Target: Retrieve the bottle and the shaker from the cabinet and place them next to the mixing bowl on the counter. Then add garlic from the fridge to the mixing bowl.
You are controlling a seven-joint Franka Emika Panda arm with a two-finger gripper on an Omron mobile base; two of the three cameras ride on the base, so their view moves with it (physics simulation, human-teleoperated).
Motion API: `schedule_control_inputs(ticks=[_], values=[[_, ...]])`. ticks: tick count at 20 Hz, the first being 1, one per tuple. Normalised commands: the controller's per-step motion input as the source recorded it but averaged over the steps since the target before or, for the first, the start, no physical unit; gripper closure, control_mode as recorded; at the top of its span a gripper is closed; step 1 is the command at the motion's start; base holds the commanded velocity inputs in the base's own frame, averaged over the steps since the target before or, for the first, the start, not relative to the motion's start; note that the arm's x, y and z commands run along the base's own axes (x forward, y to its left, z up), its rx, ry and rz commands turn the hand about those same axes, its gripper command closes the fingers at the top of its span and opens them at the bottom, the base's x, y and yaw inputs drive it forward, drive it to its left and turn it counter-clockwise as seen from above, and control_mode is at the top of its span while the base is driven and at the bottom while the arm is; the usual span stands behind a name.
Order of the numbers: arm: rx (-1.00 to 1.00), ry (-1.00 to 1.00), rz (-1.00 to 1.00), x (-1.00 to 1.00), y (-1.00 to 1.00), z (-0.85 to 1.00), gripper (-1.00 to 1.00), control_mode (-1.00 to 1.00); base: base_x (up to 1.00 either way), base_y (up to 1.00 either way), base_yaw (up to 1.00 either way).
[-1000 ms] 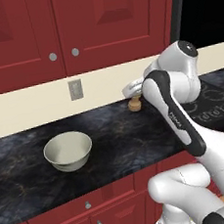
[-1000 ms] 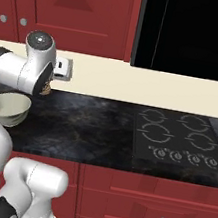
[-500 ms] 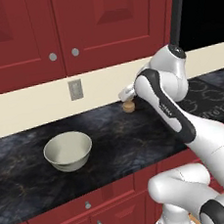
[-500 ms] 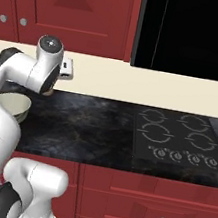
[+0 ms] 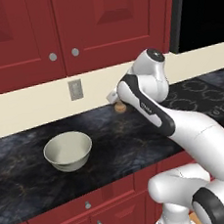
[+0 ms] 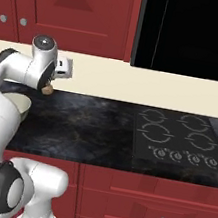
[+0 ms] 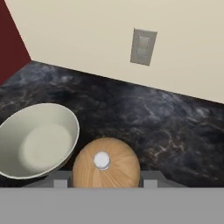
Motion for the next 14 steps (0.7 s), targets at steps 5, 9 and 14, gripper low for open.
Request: schedule_control_inputs(ticks=[5, 9, 14], values=[[0.0, 0.0, 0.0, 0.23, 0.07, -0.6, 1.0, -1.0, 0.0, 0.0, 0.0], [0.0, 0.0, 0.0, 0.28, 0.2, -0.62, 1.0, -1.0, 0.0, 0.0, 0.0], [0.0, 0.03, 0.01, 0.31, 0.22, -0.38, 1.0, -1.0, 0.0, 0.0, 0.0]])
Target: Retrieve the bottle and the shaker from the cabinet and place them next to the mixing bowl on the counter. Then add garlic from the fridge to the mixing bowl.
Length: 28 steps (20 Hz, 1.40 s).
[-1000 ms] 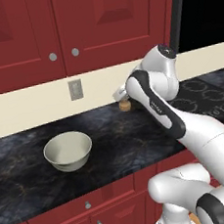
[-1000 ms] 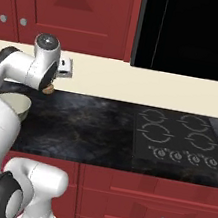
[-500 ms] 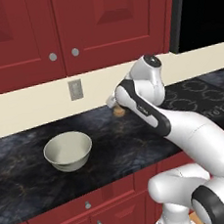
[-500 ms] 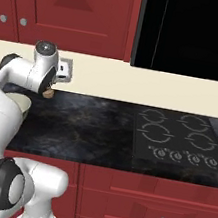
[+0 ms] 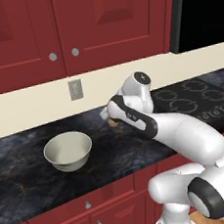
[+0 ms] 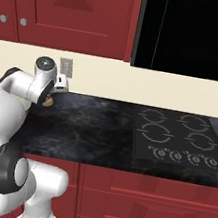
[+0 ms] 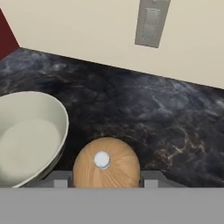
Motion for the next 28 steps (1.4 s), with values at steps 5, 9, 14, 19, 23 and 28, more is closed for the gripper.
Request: schedule_control_inputs(ticks=[5, 9, 14, 19, 23, 28], values=[[0.0, 0.13, 0.09, 0.32, 0.19, -0.34, 1.0, -1.0, 0.0, 0.0, 0.0], [0.0, 0.11, 0.14, 0.43, 0.11, -0.37, 1.0, -1.0, 0.0, 0.0, 0.0], [0.0, 0.05, 0.06, 0.33, 0.36, -0.26, 1.0, -1.0, 0.0, 0.0, 0.0], [0.02, 0.01, 0.05, 0.18, 0.23, -0.26, 1.0, -1.0, 0.0, 0.0, 0.0], [0.07, -0.04, 0.07, 0.0, 0.0, -0.36, 1.0, -1.0, 0.0, 0.0, 0.0], [0.05, -0.05, 0.03, 0.0, 0.04, -0.45, 1.0, -1.0, 0.0, 0.0, 0.0]])
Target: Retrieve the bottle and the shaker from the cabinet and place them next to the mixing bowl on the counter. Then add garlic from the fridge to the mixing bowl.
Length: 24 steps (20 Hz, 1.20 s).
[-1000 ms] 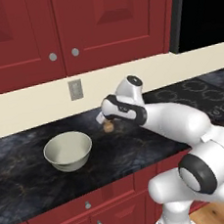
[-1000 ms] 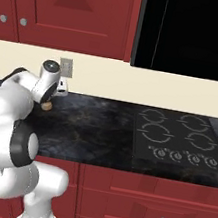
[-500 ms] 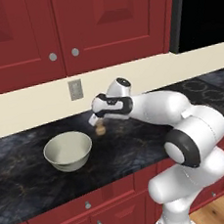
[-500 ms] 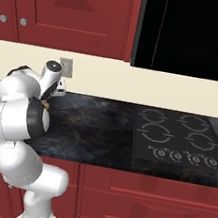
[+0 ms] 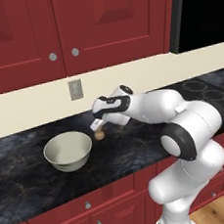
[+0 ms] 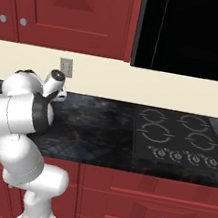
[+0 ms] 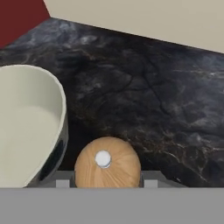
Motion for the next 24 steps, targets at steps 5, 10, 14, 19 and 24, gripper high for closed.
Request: schedule_control_inputs(ticks=[5, 10, 14, 19, 24], values=[[0.01, -0.04, 0.03, 0.02, 0.15, -0.14, 1.0, -1.0, 0.0, 0.0, 0.0], [0.0, 0.0, 0.07, 0.25, 0.06, 0.0, 1.0, -1.0, 0.0, 0.0, 0.0], [0.0, 0.02, 0.24, 0.25, -0.03, 0.0, 1.0, -1.0, 0.0, 0.0, 0.0], [0.0, 0.01, 0.25, 0.05, -0.11, 0.01, 1.0, -1.0, 0.0, 0.0, 0.0], [0.0, 0.0, 0.2, 0.0, 0.0, 0.0, 1.0, -1.0, 0.0, 0.0, 0.0]])
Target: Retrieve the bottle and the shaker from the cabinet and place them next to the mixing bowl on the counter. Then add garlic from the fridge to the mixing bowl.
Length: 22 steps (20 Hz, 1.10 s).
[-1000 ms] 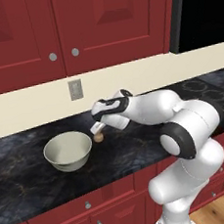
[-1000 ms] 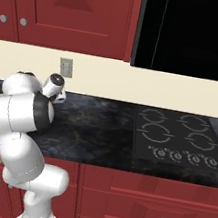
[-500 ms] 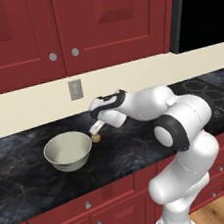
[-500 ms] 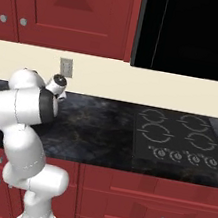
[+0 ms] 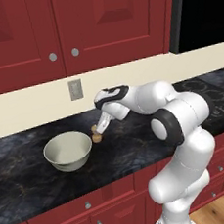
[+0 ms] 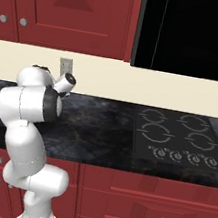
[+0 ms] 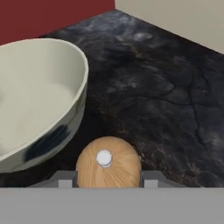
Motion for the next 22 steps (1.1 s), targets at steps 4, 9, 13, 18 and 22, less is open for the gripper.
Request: schedule_control_inputs(ticks=[4, 9, 13, 18, 22], values=[[0.0, 0.0, 0.19, 0.03, 0.06, 0.0, 1.0, -1.0, 0.0, 0.0, 0.0], [0.0, -0.05, 0.13, 0.03, 0.12, -0.08, 1.0, -1.0, 0.0, 0.0, 0.0], [0.0, -0.09, 0.15, 0.09, 0.05, -0.11, 1.0, -1.0, 0.0, 0.0, 0.0], [0.0, -0.03, 0.14, 0.05, 0.03, -0.09, 1.0, -1.0, 0.0, 0.0, 0.0], [0.0, 0.0, 0.04, 0.16, 0.06, -0.07, 1.0, -1.0, 0.0, 0.0, 0.0]])
